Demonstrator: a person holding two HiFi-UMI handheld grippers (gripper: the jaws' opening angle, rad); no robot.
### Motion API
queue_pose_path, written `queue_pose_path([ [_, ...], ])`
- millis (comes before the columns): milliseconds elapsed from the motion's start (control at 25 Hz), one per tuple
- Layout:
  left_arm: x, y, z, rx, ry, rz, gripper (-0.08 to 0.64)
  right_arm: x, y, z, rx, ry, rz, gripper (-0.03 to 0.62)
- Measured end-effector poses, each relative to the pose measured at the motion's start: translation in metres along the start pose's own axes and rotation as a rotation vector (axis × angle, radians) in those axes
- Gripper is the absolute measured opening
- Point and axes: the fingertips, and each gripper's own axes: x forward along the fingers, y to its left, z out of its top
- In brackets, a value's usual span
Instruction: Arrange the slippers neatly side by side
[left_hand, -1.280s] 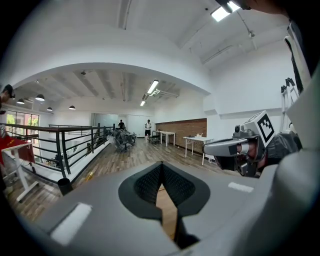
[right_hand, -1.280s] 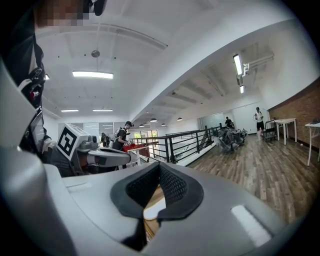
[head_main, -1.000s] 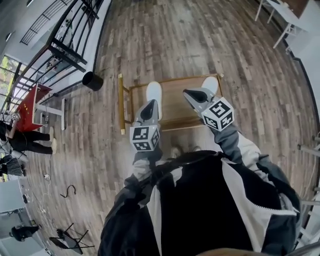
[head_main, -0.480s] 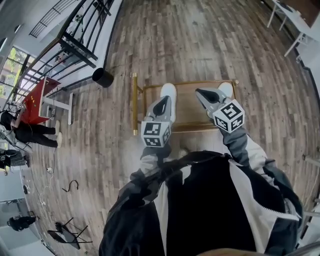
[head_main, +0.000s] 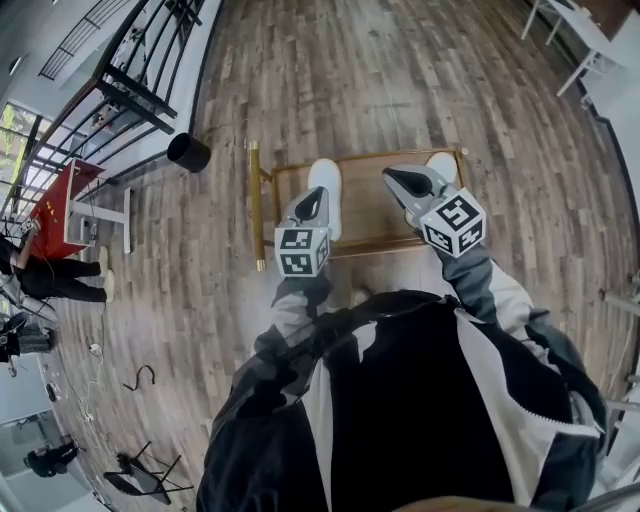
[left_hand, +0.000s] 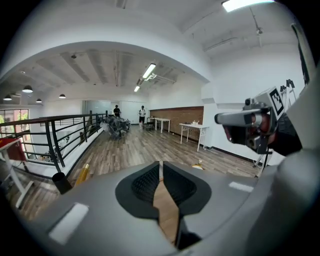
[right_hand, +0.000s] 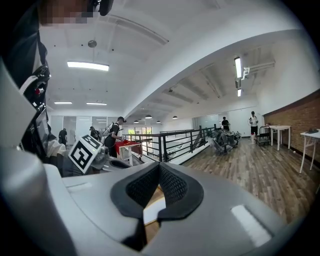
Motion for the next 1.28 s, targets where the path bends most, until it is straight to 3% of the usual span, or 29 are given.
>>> queue_pose_path([
  [400,0.085,0.049,-0.149,-0.035,0.466,0.031,0.203,-0.043,-0.025,-0.023,0.018,0.065,-0.137,0.005],
  [520,0.101,0.056,-0.174,-0.020,0.562,0.035,0.210,-0.058,-0.031,-0.031,0.029,0.091,-0.185,0.005],
  [840,0.131,0.052,-0.204,-0.083,0.671,0.044,0.225,-0.095,-0.047,-0.045,0.056,0.124,-0.286,0.005],
  [1040,0.137,0.063,-0.219,-0.043,0.721,0.081,0.235,-0.099,-0.043,-0.053,0.054,0.157,-0.287,0.005],
  [1280,0.140,0.059,-0.229,-0.079,0.731,0.068,0.235,-0.106,-0.044,-0.063,0.061,0.180,-0.289,0.005],
])
